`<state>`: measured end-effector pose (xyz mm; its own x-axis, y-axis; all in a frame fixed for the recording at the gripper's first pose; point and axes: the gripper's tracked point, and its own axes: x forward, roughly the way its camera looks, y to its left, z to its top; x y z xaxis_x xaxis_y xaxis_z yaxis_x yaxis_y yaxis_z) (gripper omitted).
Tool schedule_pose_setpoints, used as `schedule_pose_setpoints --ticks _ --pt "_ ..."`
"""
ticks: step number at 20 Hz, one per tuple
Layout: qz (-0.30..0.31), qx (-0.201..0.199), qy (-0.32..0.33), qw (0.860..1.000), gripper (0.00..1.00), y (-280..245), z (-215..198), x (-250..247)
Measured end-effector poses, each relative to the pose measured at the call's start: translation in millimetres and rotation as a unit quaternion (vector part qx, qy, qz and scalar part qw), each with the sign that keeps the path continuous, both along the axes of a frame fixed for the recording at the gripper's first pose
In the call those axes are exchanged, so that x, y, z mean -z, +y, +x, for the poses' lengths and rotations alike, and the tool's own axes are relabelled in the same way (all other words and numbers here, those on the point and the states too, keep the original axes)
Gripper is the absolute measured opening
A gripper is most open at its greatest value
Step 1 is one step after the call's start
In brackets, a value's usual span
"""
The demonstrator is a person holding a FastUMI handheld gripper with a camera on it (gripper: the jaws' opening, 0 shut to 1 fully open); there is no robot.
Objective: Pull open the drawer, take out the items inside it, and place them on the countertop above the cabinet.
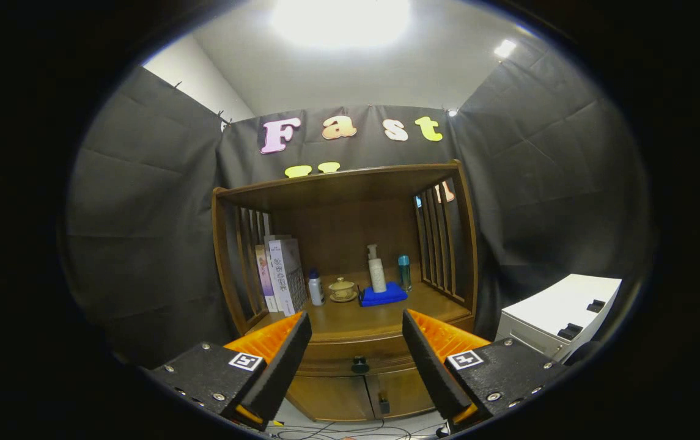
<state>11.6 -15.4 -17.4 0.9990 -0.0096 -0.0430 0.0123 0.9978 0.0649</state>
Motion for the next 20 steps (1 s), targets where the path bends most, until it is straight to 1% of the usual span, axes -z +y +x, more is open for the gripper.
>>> schedule_pose_setpoints --ticks 2,8,12,14,16,18,20 --pt "-0.004 0.001 0.0 1.0 0.94 -2.4 2.5 3.5" --pt "-0.023 -0.013 0.016 1.0 0.94 -4.2 20.8 30.7" --pt "-0.047 0.0 0.024 0.999 0.94 -16.7 35.5 50.0" --pt "-0.047 0.001 0.018 0.999 0.94 -16.7 45.4 60.3" --pt "-0.068 -0.003 0.016 0.998 0.94 -15.1 58.7 71.7" --pt "-0.086 -0.001 0.025 0.996 0.94 -14.5 73.6 89.0" --pt "-0.084 -0.004 0.037 0.996 0.94 -6.8 86.9 105.9"
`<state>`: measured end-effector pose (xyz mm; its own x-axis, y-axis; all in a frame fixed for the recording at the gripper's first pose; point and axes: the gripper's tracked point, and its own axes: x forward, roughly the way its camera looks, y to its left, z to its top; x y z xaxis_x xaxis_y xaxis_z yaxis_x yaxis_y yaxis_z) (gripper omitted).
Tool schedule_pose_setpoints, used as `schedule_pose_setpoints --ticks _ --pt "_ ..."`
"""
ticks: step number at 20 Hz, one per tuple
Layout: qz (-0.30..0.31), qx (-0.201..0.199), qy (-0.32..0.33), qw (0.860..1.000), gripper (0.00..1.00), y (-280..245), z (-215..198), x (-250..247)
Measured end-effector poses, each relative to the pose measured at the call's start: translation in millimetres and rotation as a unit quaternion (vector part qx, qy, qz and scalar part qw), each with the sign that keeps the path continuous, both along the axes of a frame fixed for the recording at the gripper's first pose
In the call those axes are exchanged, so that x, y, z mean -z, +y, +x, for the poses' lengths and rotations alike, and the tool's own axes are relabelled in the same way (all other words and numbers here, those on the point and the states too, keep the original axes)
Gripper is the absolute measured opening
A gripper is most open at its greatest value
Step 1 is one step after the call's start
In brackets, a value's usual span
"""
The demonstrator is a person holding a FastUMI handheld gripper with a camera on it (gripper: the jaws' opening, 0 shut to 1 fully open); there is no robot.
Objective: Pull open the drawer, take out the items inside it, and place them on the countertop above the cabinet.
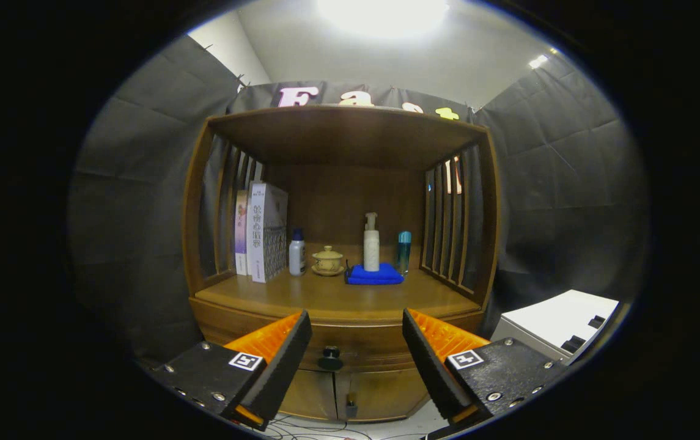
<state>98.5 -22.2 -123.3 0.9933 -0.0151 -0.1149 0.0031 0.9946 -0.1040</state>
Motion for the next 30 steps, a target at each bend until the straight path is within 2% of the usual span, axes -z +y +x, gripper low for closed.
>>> schedule_pose_setpoints --ticks 2,7,10,17,20,22,26,30 --pt "0.007 -0.011 0.01 1.0 0.94 14.2 14.2 19.6" --pt "-0.025 -0.002 0.06 0.998 0.95 16.4 37.9 71.3" --pt "-0.019 -0.005 0.084 0.996 0.95 18.3 57.2 99.5" --pt "-0.021 -0.001 0.116 0.993 0.92 16.1 75.5 138.4" --pt "-0.017 0.004 0.123 0.992 0.82 15.1 82.3 148.9" --pt "-0.008 -0.005 0.128 0.992 0.69 18.7 84.9 153.5" --pt "0.018 -0.006 0.119 0.993 0.48 16.5 84.2 154.8" --pt "0.014 -0.021 0.108 0.994 0.36 15.8 84.5 156.4"
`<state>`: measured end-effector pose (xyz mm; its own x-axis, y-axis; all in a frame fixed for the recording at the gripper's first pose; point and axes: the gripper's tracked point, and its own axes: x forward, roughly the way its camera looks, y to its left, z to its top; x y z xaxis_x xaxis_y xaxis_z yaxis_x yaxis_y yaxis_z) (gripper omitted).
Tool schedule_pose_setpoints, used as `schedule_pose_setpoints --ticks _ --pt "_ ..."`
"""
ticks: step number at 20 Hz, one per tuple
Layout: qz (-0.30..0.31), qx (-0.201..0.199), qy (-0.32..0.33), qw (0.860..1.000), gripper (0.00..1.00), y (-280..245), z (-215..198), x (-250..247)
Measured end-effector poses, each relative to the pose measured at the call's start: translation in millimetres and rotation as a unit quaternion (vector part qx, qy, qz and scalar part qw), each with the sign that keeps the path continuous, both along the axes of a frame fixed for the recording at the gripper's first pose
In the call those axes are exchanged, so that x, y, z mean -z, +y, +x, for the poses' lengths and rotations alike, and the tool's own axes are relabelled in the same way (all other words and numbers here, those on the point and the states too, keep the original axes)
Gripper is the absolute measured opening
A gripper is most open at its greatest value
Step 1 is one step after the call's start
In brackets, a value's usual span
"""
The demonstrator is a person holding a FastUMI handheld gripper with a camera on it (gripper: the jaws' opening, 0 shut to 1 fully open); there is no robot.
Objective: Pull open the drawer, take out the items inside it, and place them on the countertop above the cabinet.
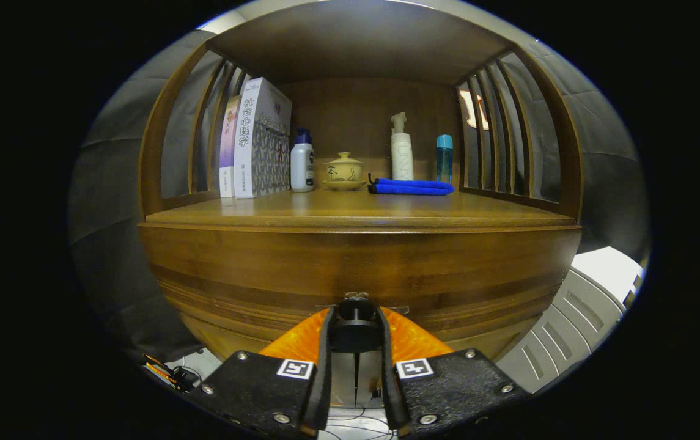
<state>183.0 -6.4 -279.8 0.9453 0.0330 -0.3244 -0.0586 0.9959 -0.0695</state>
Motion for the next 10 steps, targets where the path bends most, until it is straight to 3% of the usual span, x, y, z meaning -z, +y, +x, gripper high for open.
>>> schedule_pose_setpoints --ticks 4,10 --pt "0.007 0.004 0.001 1.0 0.3 0.4 -0.9 0.8" --pt "0.002 0.005 0.005 1.0 0.3 -4.6 -31.9 -1.6"
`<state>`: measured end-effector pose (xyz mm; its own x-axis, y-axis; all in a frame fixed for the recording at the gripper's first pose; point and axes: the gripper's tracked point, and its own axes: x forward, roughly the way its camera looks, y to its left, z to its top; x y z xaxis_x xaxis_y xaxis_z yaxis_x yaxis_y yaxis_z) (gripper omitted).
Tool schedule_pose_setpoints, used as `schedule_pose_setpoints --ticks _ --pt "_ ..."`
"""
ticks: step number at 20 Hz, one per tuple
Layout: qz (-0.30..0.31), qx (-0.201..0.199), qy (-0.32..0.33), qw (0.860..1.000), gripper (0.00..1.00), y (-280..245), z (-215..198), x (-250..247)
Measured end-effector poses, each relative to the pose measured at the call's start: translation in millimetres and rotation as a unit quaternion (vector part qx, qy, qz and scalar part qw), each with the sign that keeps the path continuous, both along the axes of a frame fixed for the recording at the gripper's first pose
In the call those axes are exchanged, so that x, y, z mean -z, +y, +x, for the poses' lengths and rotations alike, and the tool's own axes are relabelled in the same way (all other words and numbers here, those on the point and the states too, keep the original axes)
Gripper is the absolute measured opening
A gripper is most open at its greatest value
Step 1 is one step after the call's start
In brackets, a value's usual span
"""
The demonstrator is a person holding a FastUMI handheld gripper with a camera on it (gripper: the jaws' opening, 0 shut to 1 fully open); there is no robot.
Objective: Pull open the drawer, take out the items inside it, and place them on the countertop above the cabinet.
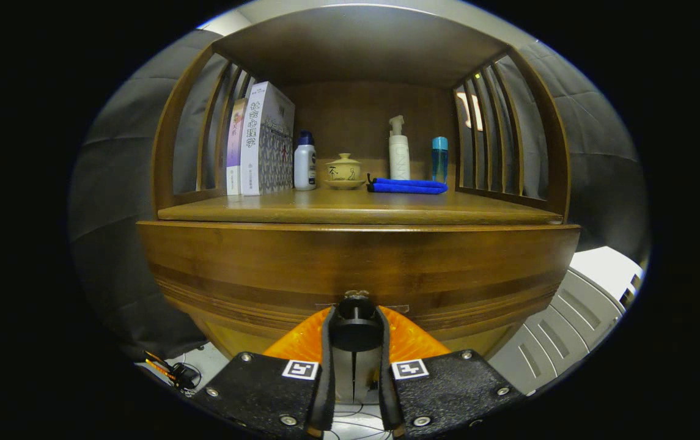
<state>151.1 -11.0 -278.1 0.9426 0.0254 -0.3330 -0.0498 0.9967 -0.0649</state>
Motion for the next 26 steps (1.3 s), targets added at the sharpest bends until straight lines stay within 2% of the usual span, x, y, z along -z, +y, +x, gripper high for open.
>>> schedule_pose_setpoints --ticks 5,14,26 --pt "0.014 0.004 0.011 1.0 0.3 -0.4 -44.5 -3.1" --pt "0.004 0.009 0.024 1.0 0.3 -3.0 -111.3 -1.4" --pt "0.011 0.006 0.036 0.999 0.3 5.8 -144.8 1.5"
